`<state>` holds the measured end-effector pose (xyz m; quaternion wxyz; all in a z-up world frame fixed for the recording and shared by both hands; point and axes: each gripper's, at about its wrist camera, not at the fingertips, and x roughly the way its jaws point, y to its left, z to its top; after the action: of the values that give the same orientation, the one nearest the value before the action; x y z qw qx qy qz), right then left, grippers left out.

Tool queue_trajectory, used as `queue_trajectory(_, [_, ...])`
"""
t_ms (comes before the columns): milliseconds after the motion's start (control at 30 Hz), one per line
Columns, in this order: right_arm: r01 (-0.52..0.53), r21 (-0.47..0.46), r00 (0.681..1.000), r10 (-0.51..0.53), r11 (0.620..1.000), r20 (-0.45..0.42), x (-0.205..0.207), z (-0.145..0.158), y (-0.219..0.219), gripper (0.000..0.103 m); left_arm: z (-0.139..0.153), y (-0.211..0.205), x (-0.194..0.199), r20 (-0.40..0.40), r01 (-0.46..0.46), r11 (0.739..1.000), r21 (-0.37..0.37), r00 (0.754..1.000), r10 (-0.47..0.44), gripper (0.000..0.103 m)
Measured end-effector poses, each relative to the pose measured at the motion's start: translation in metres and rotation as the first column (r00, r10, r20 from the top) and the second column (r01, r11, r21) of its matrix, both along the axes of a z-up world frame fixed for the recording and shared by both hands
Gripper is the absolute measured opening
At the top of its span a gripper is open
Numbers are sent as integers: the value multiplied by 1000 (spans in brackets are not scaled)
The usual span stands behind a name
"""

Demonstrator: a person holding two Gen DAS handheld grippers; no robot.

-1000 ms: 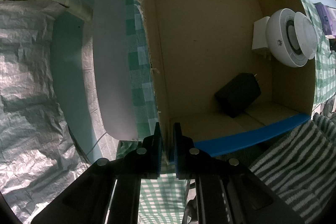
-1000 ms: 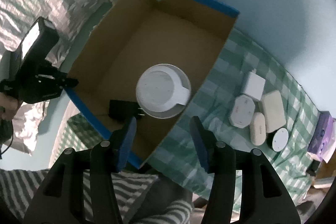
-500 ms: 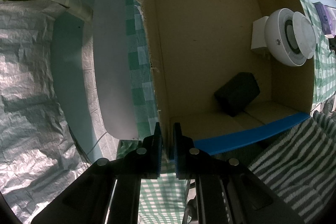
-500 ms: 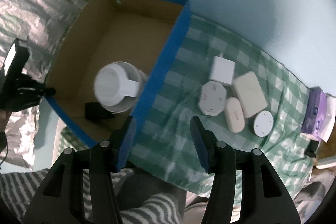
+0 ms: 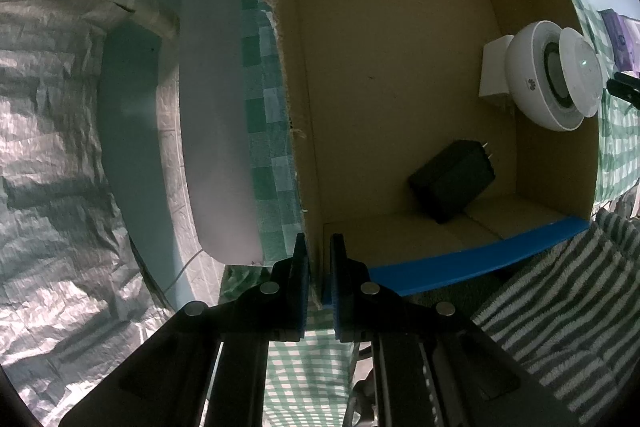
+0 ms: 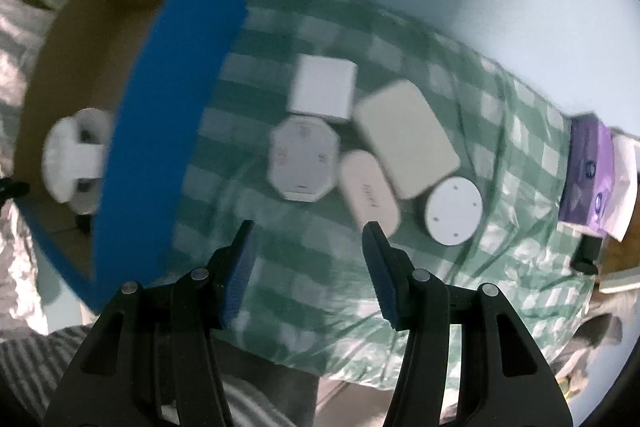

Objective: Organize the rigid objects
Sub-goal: 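Move the right gripper to the white oval KINYO case, then grasp the white oval case with the right gripper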

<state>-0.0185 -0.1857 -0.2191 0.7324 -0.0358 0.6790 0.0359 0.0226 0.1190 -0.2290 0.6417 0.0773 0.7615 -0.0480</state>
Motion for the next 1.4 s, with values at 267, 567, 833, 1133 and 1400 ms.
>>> queue_trajectory(267, [18,-50,999,-20,999,-37,9,-33,-31,54,0,1,0,-2,-12,1000,1,1000,12,8])
queue_trajectory(567, [8,-65,997,-13,998,-81,15,-62,-39,54,1,1,-1,0,-23,1000,4,1000,23,8])
queue_trajectory(833, [-1,-74,996,-6,997,-93,28,-76,-35,54,0,2,-1,-2,-25,1000,7,1000,25,8])
queue_trajectory(1133, [-17,-43,986,9,999,-168,19,-87,-19,37,0,2,-1,-2,-26,1000,6,1000,26,8])
queue_trajectory(1400, [33,-21,989,-36,999,-146,34,-83,-22,49,-1,3,-1,-3,-25,1000,7,1000,25,8])
